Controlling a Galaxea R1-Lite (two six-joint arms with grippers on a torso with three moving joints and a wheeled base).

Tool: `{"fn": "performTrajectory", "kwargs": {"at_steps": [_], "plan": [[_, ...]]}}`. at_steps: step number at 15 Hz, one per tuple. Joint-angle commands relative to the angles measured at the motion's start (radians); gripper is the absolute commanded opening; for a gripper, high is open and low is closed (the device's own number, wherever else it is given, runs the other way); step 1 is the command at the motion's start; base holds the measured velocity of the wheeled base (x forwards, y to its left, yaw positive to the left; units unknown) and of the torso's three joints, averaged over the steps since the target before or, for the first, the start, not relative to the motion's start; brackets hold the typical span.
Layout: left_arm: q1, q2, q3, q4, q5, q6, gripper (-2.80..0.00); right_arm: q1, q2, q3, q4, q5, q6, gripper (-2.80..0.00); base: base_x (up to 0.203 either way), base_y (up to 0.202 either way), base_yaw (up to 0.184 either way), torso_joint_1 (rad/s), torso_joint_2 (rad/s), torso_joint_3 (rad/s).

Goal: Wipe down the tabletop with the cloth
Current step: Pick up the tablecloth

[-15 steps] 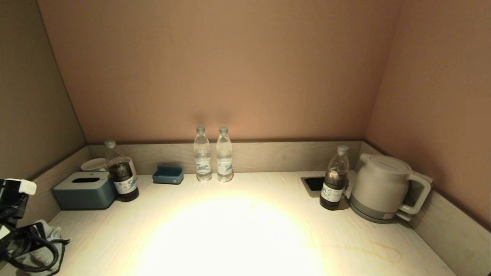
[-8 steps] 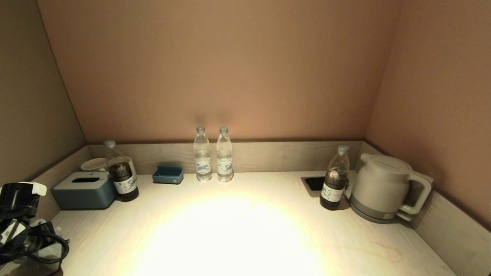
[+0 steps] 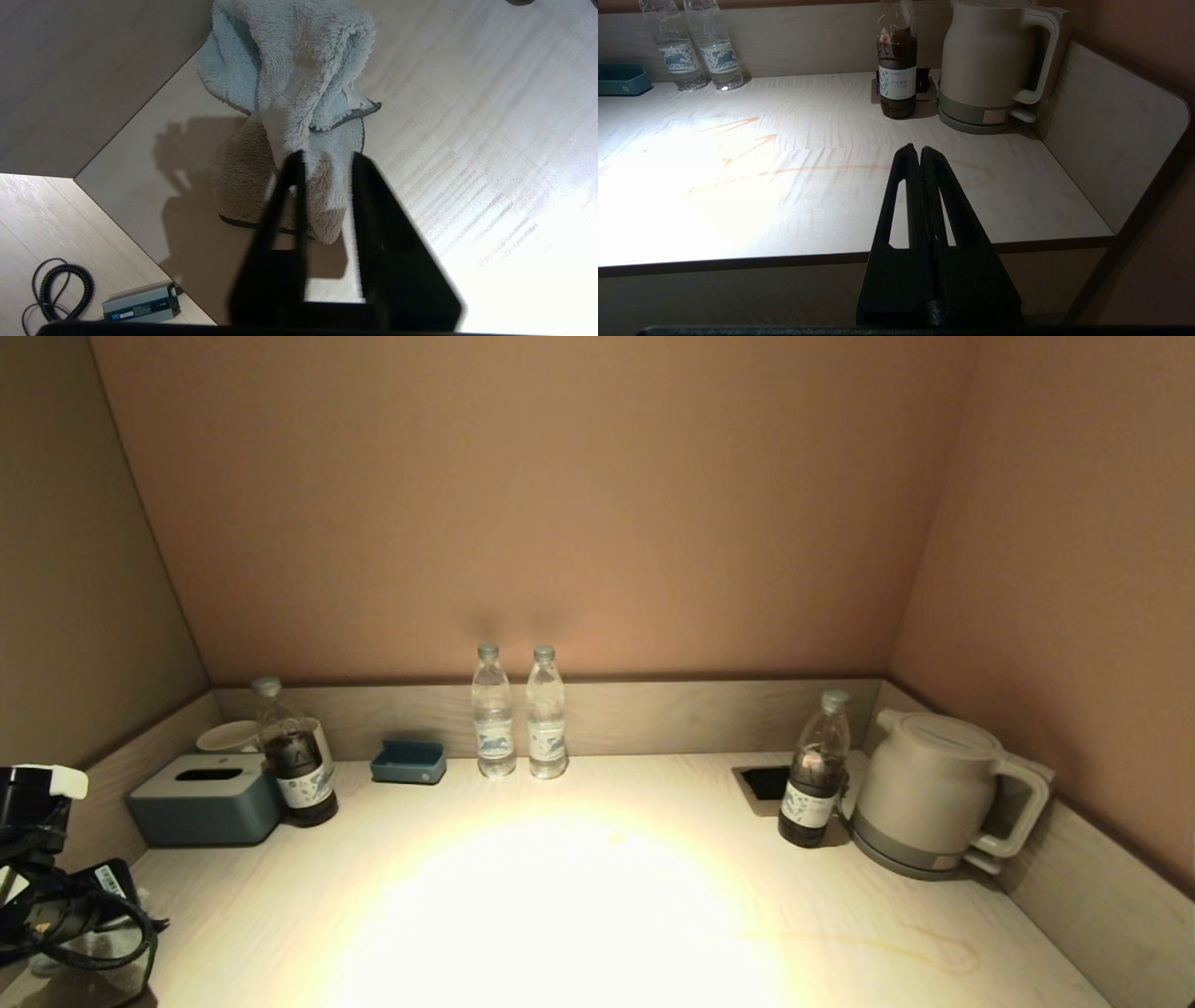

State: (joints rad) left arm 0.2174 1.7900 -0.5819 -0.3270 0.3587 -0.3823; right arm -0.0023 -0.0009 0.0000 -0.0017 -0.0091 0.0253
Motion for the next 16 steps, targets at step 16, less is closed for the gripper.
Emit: {"fn": "performTrajectory", "kwargs": {"at_steps": [16], "plan": [[0.084,0.221,-0.027,-0.173,0.002,0.026,0.00,-0.001,0.001,0.000,0.000,0.000,0.001,-2.80,0.000,0.000,0.000,0.000,0.00,0.000]]}}
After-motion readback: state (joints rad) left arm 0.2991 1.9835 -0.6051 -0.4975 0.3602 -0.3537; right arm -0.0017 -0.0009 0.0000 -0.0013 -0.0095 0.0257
